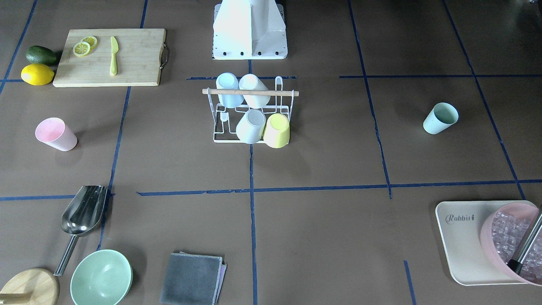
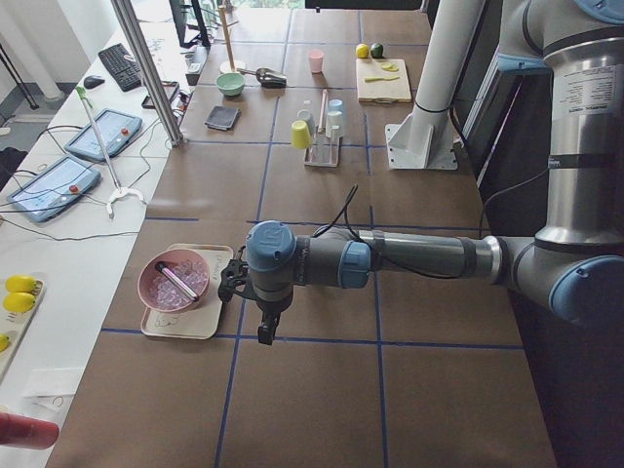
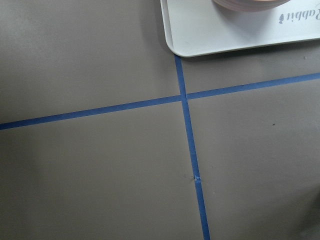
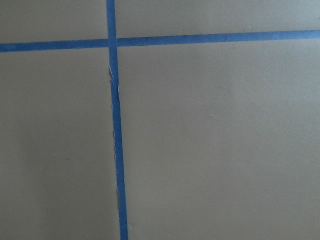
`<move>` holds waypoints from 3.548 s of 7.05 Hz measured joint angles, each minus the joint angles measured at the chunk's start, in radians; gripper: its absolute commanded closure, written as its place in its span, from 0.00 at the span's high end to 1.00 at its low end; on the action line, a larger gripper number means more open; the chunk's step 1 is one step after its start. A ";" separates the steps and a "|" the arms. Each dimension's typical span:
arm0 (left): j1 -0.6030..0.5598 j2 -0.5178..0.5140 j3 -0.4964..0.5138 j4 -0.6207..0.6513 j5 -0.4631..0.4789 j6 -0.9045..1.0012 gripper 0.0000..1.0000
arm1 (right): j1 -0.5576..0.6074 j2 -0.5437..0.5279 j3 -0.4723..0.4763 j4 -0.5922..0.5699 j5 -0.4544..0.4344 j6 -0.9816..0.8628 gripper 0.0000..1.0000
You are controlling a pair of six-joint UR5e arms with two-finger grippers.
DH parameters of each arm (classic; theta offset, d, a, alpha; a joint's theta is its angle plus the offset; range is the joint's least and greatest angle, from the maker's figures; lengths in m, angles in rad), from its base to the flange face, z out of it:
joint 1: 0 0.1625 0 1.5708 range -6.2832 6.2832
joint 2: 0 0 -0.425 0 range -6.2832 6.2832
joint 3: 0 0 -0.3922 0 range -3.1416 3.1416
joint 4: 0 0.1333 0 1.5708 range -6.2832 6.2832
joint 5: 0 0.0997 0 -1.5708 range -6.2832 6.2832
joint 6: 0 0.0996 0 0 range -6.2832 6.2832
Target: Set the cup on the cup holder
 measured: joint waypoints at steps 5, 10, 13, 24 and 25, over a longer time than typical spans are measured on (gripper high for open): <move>0.158 -0.189 -0.178 0.354 0.000 -0.032 1.00 | -0.004 0.063 0.007 -0.026 0.026 0.005 1.00; 0.509 -0.357 -0.113 0.477 0.124 -0.151 1.00 | -0.122 0.269 -0.012 -0.380 0.070 -0.067 1.00; 0.609 -0.407 -0.018 0.577 0.127 -0.156 1.00 | -0.144 0.533 -0.208 -0.739 0.069 -0.275 1.00; 0.617 -0.544 0.342 0.565 0.228 0.036 1.00 | -0.385 0.709 -0.508 -0.820 0.188 -0.298 1.00; 0.616 -0.552 0.374 0.565 0.227 0.037 1.00 | -0.397 0.702 -0.508 -0.821 0.199 -0.295 1.00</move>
